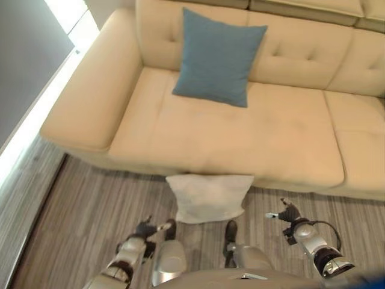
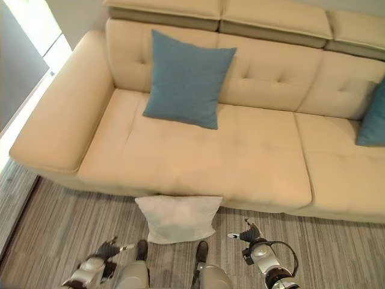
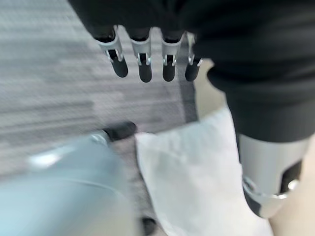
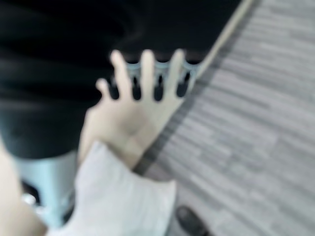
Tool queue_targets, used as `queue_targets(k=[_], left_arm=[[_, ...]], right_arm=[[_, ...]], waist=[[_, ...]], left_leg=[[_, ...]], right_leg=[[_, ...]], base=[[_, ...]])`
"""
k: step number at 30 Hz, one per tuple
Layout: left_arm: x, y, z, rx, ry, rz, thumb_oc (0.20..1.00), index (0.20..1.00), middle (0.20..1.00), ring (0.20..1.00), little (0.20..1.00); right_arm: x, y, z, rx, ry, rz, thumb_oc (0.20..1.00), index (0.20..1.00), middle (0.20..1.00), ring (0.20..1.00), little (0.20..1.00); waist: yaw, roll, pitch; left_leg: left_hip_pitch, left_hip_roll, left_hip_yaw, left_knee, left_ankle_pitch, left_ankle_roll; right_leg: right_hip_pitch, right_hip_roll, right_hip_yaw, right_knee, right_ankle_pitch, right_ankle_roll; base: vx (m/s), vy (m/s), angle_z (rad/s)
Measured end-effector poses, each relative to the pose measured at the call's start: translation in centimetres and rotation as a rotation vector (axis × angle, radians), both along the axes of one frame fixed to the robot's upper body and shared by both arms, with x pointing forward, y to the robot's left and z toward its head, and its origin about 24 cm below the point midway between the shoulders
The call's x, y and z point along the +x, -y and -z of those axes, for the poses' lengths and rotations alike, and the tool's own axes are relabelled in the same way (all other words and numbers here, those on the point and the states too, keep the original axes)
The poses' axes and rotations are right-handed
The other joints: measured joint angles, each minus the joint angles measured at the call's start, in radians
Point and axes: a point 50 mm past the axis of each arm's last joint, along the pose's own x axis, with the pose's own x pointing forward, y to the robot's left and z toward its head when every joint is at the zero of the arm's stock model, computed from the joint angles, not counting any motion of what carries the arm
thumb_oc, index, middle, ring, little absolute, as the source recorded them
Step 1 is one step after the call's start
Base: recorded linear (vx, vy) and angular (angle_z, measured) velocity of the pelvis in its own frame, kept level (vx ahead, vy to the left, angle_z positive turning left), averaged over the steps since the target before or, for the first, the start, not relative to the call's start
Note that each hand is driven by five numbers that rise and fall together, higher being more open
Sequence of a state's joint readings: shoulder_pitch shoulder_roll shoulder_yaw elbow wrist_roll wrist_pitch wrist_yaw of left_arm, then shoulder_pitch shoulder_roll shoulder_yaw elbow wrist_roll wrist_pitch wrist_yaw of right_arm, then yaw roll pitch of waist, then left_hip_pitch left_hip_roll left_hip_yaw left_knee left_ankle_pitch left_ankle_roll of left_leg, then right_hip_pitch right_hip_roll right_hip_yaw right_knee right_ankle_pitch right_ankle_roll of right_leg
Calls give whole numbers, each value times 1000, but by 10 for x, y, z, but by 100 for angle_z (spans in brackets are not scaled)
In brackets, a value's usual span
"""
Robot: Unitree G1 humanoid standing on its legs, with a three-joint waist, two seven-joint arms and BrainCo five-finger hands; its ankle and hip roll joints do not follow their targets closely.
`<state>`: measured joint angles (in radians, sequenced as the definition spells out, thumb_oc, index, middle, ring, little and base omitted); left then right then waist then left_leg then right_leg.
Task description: Pick up all the scattered cushions and arrange them neatly on the sofa.
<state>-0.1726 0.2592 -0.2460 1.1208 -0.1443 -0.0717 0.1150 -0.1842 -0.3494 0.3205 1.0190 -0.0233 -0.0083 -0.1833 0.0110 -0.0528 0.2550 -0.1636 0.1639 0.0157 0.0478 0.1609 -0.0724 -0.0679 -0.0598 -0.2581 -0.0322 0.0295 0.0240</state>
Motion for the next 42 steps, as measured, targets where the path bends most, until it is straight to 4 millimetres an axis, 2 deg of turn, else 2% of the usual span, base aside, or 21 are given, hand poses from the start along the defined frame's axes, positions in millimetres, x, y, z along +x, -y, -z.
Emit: queue_targets(k=[1, 2, 3, 5, 6, 8, 10, 11, 12, 17, 23, 25, 29, 32, 34, 35, 38, 42], left_arm=[[5, 4, -2, -7, 18, 15, 1000, 1000, 1000, 1000, 1000], [7, 6, -3, -13, 31, 22, 1000, 1000, 1000, 1000, 1000], [5, 8, -2, -14, 24, 26, 1000, 1000, 1000, 1000, 1000], [6, 9, -2, -14, 23, 37, 1000, 1000, 1000, 1000, 1000], [5, 8, -2, -12, 20, 35, 1000, 1000, 1000, 1000, 1000], [1, 11, 0, -21, 11, 35, 1000, 1000, 1000, 1000, 1000], [0, 10, 1, -20, 8, 34, 1000, 1000, 1000, 1000, 1000], [2, 10, 0, -17, 13, 34, 1000, 1000, 1000, 1000, 1000], [9, 9, -4, -14, 30, 40, 1000, 1000, 1000, 1000, 1000], [7, 4, -4, -2, 28, 36, 1000, 1000, 1000, 1000, 1000], [8, -9, -8, 38, 38, 26, 1000, 1000, 1000, 1000, 1000], [15, -9, -12, 50, 64, 16, 1000, 1000, 1000, 1000, 1000], [41, -9, -28, 60, 161, -40, 1000, 1000, 1000, 1000, 1000], [80, -7, -59, 35, 335, -129, 1000, 1000, 1000, 1000, 1000], [94, -8, -72, 49, 395, -147, 1000, 1000, 1000, 1000, 1000], [101, -9, -80, 41, 430, -167, 1000, 1000, 1000, 1000, 1000], [113, -8, -94, 49, 490, -186, 1000, 1000, 1000, 1000, 1000], [140, 0, -126, 21, 619, -210, 1000, 1000, 1000, 1000, 1000]], right_arm=[[-3, 2, 1, -3, -4, 3, 1000, 1000, 1000, 1000, 1000], [2, 3, -2, -7, 13, 0, 1000, 1000, 1000, 1000, 1000], [2, 4, -3, -12, 20, 1, 1000, 1000, 1000, 1000, 1000], [2, 5, -3, -17, 20, 7, 1000, 1000, 1000, 1000, 1000], [-2, 5, 0, -17, 10, 9, 1000, 1000, 1000, 1000, 1000], [-7, 8, 1, -24, -3, 16, 1000, 1000, 1000, 1000, 1000], [-14, 9, 6, -24, -27, 23, 1000, 1000, 1000, 1000, 1000], [-16, 9, 7, -26, -35, 26, 1000, 1000, 1000, 1000, 1000], [-17, 8, 8, -24, -41, 29, 1000, 1000, 1000, 1000, 1000], [-15, 2, 8, -10, -39, 24, 1000, 1000, 1000, 1000, 1000], [-3, -9, 6, 15, -9, 11, 1000, 1000, 1000, 1000, 1000], [4, -8, 2, 7, 11, 16, 1000, 1000, 1000, 1000, 1000], [29, -10, -13, -8, 94, 35, 1000, 1000, 1000, 1000, 1000], [63, -8, -41, -17, 241, 95, 1000, 1000, 1000, 1000, 1000], [79, -9, -57, -25, 325, 105, 1000, 1000, 1000, 1000, 1000], [92, -13, -72, -9, 406, 123, 1000, 1000, 1000, 1000, 1000], [111, -18, -99, 14, 540, 159, 1000, 1000, 1000, 1000, 1000], [133, -21, -131, 19, 679, 195, 1000, 1000, 1000, 1000, 1000]], waist=[[-3, -1, 0], [4, 5, 2], [-2, 12, 4], [-7, 9, 7], [-3, -5, 13], [-19, -2, 13], [-31, 13, 14], [-26, 21, 20], [-24, 17, 21], [-15, 13, 19], [6, 7, 23], [7, 2, 29], [7, -9, 95], [1, -14, 188], [-2, -16, 217], [-12, -17, 242], [-26, -18, 249], [-46, -12, 261]], left_leg=[[-3, 0, 9, -20, 39, -14], [-2, 11, 53, -22, 57, -16], [-14, 15, 82, -1, 57, -16], [-31, 12, 88, 30, 54, -19], [-26, -8, 78, 49, 21, -22], [-5, -44, 84, 50, -28, -4], [34, -49, 93, -16, -52, 8], [44, -40, 86, -36, -72, -3], [44, -52, 87, -52, -93, 9], [79, -89, 106, -56, -112, 43], [70, -99, 120, -52, -119, 53], [33, -97, 121, -33, -121, 54], [-58, -93, 122, 29, -123, 53], [-201, -93, 119, 126, -138, 52], [-291, -95, 120, 188, -153, 52], [-338, -91, 118, 225, -157, 53], [-446, -79, 122, 306, -175, 52], [-595, -61, 120, 417, -202, 59]], right_leg=[[-1, 2, -17, 3, -11, -20], [-3, 13, -22, 6, -16, -33], [1, 18, -32, 7, -19, -38], [1, 12, -42, 11, -25, -47], [0, -1, -39, 15, -26, -48], [1, -11, -39, 15, -21, -41], [-2, -1, -38, 24, -21, -36], [-13, 4, -31, 41, -20, -21], [-25, -7, -30, 50, -18, -9], [-11, -47, -10, 70, -22, 15], [-28, -58, 3, 74, -22, 25], [-66, -57, 7, 91, -25, 28], [-173, -65, 24, 178, -39, 19], [-344, -89, 43, 329, -78, 3], [-438, -96, 53, 396, -96, 0], [-487, -100, 56, 434, -98, -9], [-597, -100, 72, 501, -109, -23], [-741, -100, 86, 582, -121, -35]], base=[[-28, -134, 58], [-18, -88, 27], [-19, -56, 18], [11, 17, 14], [16, 73, -6], [21, 84, 0], [38, 66, -1], [94, 106, -9], [94, 106, -9], [11, 47, -4], [-52, 1, -5], [-111, -16, -5], [-156, -23, -5], [-111, -27, -2], [-122, -8, -5], [-140, 1, -1], [-118, 11, -9], [-104, 43, -9]])
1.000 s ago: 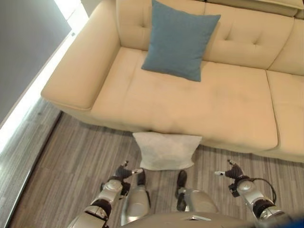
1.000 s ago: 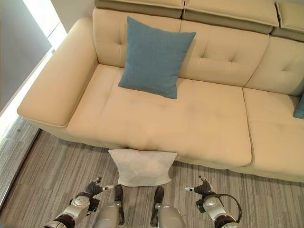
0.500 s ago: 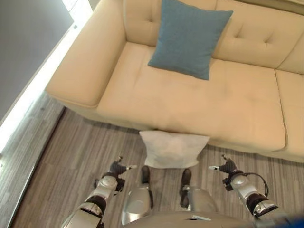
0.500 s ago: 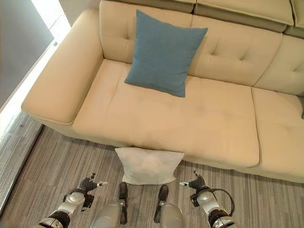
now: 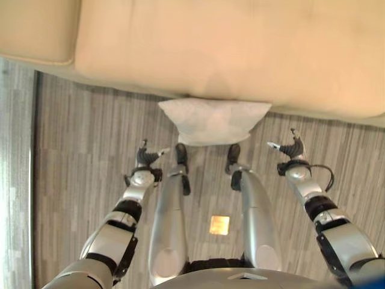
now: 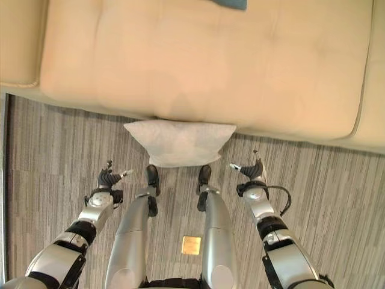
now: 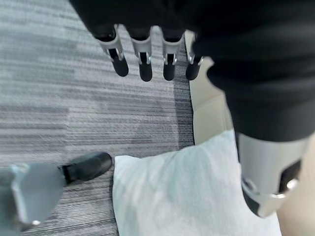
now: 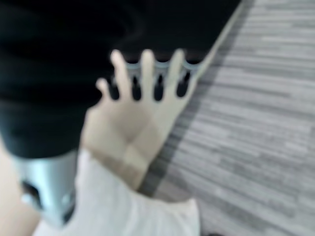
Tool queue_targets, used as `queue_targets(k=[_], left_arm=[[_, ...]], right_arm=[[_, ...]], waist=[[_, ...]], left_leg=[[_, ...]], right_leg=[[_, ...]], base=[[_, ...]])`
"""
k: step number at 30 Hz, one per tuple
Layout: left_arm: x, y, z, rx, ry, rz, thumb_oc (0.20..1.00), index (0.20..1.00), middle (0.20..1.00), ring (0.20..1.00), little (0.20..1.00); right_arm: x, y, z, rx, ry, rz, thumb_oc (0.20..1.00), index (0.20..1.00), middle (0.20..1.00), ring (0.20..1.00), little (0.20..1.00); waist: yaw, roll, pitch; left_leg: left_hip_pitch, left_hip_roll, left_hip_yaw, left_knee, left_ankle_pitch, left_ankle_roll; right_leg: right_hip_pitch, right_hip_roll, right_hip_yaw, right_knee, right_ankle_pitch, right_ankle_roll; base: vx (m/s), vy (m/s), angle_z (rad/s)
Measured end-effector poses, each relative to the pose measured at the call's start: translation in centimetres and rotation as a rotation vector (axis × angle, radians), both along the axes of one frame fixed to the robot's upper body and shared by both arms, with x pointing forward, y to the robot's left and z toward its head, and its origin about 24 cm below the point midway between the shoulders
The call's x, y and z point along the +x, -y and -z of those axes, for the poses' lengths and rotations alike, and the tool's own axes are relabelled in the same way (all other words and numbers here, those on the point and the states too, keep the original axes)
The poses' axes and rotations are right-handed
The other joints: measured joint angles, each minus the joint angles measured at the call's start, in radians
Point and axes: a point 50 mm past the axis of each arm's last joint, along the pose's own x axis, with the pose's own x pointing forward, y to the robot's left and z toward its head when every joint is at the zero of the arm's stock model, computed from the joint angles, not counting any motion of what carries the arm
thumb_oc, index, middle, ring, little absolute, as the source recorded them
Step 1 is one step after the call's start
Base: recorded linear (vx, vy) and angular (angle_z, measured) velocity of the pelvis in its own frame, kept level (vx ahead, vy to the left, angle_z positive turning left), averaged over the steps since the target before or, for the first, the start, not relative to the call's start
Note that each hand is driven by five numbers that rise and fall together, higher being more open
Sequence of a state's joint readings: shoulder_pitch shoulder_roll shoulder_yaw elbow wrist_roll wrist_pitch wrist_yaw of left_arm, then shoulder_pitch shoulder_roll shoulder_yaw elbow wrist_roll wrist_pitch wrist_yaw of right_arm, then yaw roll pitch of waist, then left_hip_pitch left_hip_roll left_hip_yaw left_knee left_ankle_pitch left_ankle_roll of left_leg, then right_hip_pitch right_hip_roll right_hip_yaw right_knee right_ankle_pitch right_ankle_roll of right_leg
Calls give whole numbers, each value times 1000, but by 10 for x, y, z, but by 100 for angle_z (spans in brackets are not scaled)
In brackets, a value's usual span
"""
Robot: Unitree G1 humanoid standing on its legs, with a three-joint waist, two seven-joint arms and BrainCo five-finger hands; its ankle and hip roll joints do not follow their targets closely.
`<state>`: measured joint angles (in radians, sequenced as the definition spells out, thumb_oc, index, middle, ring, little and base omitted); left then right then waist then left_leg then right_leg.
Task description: Pick up all the scattered cushions and arrange them neatly on the sofa.
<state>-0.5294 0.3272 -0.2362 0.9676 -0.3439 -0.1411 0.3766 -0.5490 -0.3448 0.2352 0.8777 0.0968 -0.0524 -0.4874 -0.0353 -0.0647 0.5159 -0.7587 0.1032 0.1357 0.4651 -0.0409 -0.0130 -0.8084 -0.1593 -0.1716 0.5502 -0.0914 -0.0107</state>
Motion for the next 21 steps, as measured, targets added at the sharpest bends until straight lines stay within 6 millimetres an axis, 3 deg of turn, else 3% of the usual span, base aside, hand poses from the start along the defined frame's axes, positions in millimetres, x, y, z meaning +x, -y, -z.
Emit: queue_targets(k=[2, 6, 10, 21], left_arm=[[9, 3, -14, 2, 52, -5, 1000, 1000, 1000, 1000, 1000], [25, 9, -35, 8, 118, -1, 1000, 1000, 1000, 1000, 1000], [28, 11, -39, 14, 127, -7, 1000, 1000, 1000, 1000, 1000], [41, 19, -61, 25, 186, -26, 1000, 1000, 1000, 1000, 1000]], right_arm=[[9, 2, -20, -20, 81, 14, 1000, 1000, 1000, 1000, 1000], [12, 2, -27, -8, 114, 37, 1000, 1000, 1000, 1000, 1000], [14, 2, -29, -5, 130, 42, 1000, 1000, 1000, 1000, 1000], [30, -3, -72, 15, 287, 22, 1000, 1000, 1000, 1000, 1000]], waist=[[-5, 1, 0], [-8, 2, 0], [-5, 2, -7], [-7, -1, -22]], left_leg=[[-74, 5, -1, 45, -14, 0], [-175, 13, -6, 118, -31, 7], [-215, 16, -10, 151, -41, 8], [-455, 14, -9, 333, -100, 28]], right_leg=[[-76, -1, 14, 36, 0, -3], [-168, 0, 20, 86, -6, -12], [-203, -4, 21, 109, -12, -17], [-439, -22, 54, 268, -44, -17]], base=[[-62, 46, -11], [-18, 21, -6], [0, 0, 0], [24, 19, -1]])
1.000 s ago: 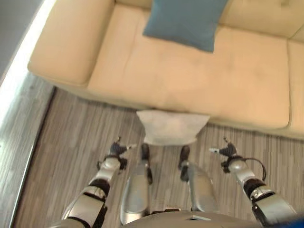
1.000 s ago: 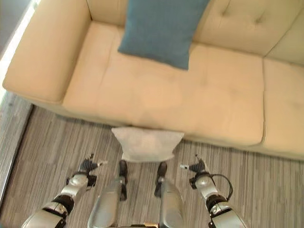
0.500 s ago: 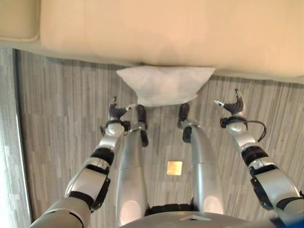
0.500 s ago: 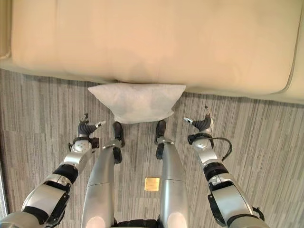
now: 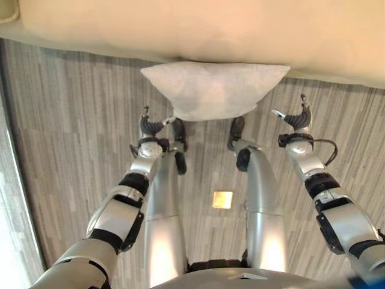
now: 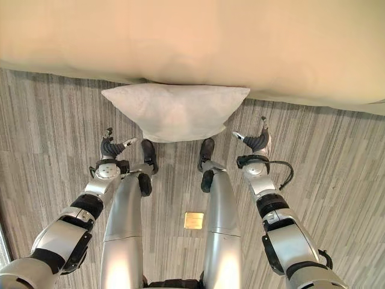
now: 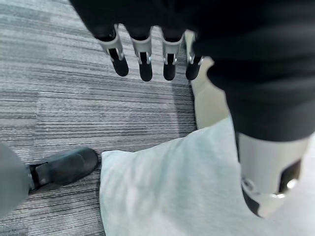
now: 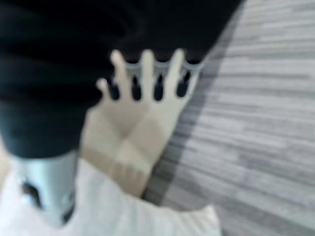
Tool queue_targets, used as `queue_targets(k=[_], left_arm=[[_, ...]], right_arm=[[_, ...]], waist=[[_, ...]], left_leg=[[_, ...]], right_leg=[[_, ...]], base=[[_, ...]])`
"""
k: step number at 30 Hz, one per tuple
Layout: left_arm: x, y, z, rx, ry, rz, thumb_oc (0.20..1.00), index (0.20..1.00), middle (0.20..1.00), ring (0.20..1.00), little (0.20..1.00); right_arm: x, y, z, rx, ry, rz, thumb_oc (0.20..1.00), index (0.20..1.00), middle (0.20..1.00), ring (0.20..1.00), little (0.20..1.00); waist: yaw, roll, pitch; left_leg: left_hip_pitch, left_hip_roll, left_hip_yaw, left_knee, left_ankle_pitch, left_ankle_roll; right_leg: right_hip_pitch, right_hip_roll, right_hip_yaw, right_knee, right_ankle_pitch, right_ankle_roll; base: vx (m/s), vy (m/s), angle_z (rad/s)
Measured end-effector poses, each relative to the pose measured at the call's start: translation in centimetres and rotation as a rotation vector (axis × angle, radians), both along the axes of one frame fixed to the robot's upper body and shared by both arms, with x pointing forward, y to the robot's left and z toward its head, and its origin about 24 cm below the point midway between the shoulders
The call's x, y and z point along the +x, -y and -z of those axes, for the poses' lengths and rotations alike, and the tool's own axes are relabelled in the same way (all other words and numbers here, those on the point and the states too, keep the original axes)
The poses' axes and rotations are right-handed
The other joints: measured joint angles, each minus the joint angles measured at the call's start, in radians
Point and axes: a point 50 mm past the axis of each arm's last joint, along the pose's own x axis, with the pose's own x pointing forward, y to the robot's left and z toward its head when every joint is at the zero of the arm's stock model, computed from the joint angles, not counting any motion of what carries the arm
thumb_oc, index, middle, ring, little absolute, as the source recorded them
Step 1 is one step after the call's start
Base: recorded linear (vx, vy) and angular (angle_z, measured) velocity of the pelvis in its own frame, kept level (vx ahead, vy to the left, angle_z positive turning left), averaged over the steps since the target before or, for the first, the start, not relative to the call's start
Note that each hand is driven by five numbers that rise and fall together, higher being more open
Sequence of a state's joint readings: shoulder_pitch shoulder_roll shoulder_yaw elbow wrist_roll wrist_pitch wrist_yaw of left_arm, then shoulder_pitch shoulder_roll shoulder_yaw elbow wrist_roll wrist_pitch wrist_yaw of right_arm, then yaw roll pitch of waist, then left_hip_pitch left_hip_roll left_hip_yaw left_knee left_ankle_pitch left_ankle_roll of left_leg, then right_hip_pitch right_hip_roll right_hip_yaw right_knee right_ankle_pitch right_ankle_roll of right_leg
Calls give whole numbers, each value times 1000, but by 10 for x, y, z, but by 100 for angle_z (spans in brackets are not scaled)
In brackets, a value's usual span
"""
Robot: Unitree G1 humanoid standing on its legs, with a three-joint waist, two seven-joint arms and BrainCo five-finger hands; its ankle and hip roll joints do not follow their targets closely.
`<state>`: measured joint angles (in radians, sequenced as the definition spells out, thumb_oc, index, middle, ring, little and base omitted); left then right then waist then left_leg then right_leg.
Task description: Pick up all the scattered cushions and arrange them neatly on the sofa.
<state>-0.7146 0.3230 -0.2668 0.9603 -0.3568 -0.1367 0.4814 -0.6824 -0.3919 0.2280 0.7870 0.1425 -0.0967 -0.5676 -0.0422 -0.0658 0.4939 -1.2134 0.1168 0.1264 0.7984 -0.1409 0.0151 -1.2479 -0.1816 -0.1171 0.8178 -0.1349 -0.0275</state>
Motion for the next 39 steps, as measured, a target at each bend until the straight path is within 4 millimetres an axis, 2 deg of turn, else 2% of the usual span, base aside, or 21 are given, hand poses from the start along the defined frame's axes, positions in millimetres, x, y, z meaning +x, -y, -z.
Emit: queue_targets(k=[6, 9, 13, 19, 28, 32, 37, 39], left_arm=[[11, -4, -30, 6, 89, -1, 1000, 1000, 1000, 1000, 1000], [16, -6, -46, 16, 135, 2, 1000, 1000, 1000, 1000, 1000], [26, -2, -87, -14, 264, 30, 1000, 1000, 1000, 1000, 1000], [33, -5, -121, 47, 326, 84, 1000, 1000, 1000, 1000, 1000], [35, -3, -132, 70, 344, 146, 1000, 1000, 1000, 1000, 1000], [37, 2, -136, 98, 348, 167, 1000, 1000, 1000, 1000, 1000], [36, 6, -149, 106, 388, 188, 1000, 1000, 1000, 1000, 1000], [38, 16, -151, 127, 390, 216, 1000, 1000, 1000, 1000, 1000]], right_arm=[[4, 15, -39, -10, 149, 42, 1000, 1000, 1000, 1000, 1000], [1, 16, -44, 13, 186, 48, 1000, 1000, 1000, 1000, 1000], [-1, 21, -56, 32, 247, 58, 1000, 1000, 1000, 1000, 1000], [-1, 27, -62, 72, 261, -20, 1000, 1000, 1000, 1000, 1000], [-1, 22, -80, 4, 268, -229, 1000, 1000, 1000, 1000, 1000], [2, 18, -83, -1, 267, -250, 1000, 1000, 1000, 1000, 1000], [11, 11, -105, -19, 309, -259, 1000, 1000, 1000, 1000, 1000], [18, 7, -111, -47, 305, -238, 1000, 1000, 1000, 1000, 1000]], waist=[[-11, -2, -1], [-25, -7, -19], [-34, -12, -25], [-51, -13, -25], [-49, -14, -27], [-47, -13, -27], [-31, -13, -29], [-17, -13, -29]], left_leg=[[-133, -2, 3, 97, -29, 11], [-184, -1, 3, 133, -41, 14], [-269, -2, 9, 180, -54, 24], [-277, -7, 17, 180, -58, 26], [-281, -12, 30, 158, -57, 28], [-282, -14, 30, 150, -55, 26], [-305, -17, 30, 135, -42, 21], [-305, -17, 27, 136, -40, 18]], right_leg=[[-137, -11, 20, 90, -21, 4], [-187, -11, 29, 113, -23, 7], [-275, -10, 48, 151, -20, 6], [-284, -10, 58, 144, -18, 19], [-298, -10, 72, 127, -7, 35], [-300, -13, 72, 123, -8, 35], [-326, -12, 70, 117, -4, 33], [-328, -14, 68, 122, -5, 30]], base=[[34, 35, 0], [69, 54, -6], [36, 31, -4], [14, 13, -1], [0, 0, 0], [-12, -14, 1], [2, -6, 1], [7, -29, 5]])
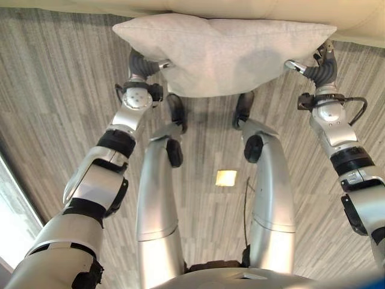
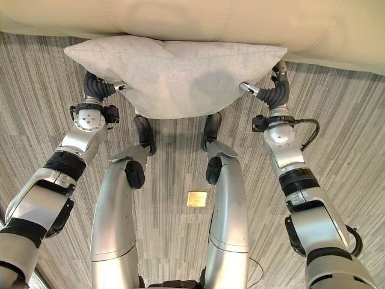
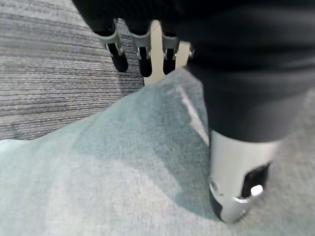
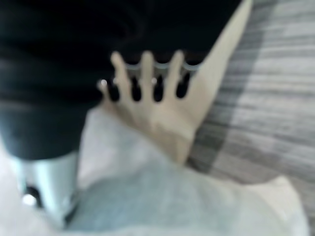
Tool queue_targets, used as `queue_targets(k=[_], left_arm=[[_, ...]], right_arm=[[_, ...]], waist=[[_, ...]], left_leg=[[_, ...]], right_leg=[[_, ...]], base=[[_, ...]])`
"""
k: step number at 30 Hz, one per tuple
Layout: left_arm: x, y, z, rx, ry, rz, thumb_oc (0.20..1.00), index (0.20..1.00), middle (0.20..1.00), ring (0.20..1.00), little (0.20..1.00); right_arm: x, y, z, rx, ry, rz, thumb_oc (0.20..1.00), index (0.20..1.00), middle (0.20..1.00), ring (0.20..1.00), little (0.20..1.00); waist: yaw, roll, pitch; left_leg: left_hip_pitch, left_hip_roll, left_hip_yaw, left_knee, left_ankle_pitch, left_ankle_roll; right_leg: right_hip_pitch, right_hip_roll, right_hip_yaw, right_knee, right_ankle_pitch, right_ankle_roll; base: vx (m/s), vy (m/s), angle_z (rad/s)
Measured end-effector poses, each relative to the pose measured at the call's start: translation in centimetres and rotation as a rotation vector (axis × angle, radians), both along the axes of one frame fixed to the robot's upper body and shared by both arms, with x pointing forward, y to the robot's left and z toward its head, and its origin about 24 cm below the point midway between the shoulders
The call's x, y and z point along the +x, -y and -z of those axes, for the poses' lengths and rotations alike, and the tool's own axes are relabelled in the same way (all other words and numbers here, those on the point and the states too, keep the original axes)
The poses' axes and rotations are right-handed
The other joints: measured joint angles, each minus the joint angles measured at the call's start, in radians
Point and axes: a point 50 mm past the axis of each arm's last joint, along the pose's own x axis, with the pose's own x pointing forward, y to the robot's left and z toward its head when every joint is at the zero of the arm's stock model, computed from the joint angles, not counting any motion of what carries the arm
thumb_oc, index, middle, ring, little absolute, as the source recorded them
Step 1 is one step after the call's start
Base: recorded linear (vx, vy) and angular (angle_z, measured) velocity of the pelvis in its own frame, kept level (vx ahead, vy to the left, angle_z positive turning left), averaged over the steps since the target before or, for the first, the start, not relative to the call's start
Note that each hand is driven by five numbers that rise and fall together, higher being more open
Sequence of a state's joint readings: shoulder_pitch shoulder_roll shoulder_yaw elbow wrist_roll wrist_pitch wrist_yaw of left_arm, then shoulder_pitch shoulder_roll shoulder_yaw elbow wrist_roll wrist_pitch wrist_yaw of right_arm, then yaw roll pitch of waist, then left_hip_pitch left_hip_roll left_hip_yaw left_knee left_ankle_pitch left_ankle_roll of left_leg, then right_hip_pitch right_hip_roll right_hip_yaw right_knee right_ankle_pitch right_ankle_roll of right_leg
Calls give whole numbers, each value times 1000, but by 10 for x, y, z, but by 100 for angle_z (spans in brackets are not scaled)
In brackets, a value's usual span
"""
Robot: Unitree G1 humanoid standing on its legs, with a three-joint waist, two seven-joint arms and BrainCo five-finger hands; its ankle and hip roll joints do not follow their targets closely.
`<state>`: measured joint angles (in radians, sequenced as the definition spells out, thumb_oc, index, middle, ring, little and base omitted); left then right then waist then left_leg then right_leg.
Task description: Pick up all the scattered cushions and arrange them neatly on the sofa.
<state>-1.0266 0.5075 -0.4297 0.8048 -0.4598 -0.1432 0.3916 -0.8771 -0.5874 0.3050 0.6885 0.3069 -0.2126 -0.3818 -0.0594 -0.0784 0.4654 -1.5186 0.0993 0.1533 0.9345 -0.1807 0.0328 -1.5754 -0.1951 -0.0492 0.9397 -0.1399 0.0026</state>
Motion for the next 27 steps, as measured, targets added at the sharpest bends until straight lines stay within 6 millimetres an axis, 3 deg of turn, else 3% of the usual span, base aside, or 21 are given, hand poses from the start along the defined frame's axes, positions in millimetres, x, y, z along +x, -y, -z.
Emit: queue_targets(k=[14, 16, 17, 18, 19, 20, 27], left_arm=[[2, 22, -12, 7, 47, 46, 1000, 1000, 1000, 1000, 1000], [3, 26, -14, -33, 52, 55, 1000, 1000, 1000, 1000, 1000], [3, 28, -15, -48, 54, 60, 1000, 1000, 1000, 1000, 1000], [3, 30, -16, -60, 58, 66, 915, 915, 915, 915, 915], [3, 32, -17, -79, 57, 72, 514, 514, 514, 514, 514], [3, 32, -17, -87, 58, 75, 200, 200, 200, 200, 200], [2, 33, -18, -134, 61, 80, 200, 200, 200, 200, 200]], right_arm=[[14, -14, -3, -60, -44, 44, 1000, 1000, 1000, 1000, 1000], [16, -24, -1, -43, -45, 20, 1000, 1000, 1000, 1000, 1000], [16, -27, 0, -25, -48, 9, 893, 893, 893, 893, 893], [17, -31, 0, -9, -49, -3, 529, 529, 529, 529, 529], [17, -36, 1, 16, -48, -21, 200, 200, 200, 200, 200], [18, -42, 0, 38, -44, -40, 200, 200, 200, 200, 200], [17, -48, -11, 53, -11, -70, 200, 200, 200, 200, 200]], waist=[[20, 1, 0], [21, 1, 0], [21, 1, 0], [22, 1, 0], [22, 2, 0], [22, 2, 0], [33, 5, 1]], left_leg=[[2, -10, -1, -12, 16, -3], [2, -10, 0, -7, 16, -4], [2, -10, 0, -9, 16, -4], [2, -10, 0, -9, 16, -4], [2, -10, 0, -8, 17, -4], [2, -10, 0, -5, 17, -4], [3, 1, 3, -6, 20, -8]], right_leg=[[-8, -15, 0, 14, -1, -7], [-10, -13, 1, 16, -1, -8], [-10, -13, 1, 17, -1, -8], [-10, -12, 1, 17, -1, -8], [-10, -11, 1, 18, -1, -8], [-10, -11, 1, 18, -1, -8], [-12, 1, 4, 19, 5, -16]], base=[[1, -1, 2], [0, 0, 0], [0, 0, 0], [0, 0, 0], [0, 0, 0], [0, 0, 0], [3, -1, -1]])
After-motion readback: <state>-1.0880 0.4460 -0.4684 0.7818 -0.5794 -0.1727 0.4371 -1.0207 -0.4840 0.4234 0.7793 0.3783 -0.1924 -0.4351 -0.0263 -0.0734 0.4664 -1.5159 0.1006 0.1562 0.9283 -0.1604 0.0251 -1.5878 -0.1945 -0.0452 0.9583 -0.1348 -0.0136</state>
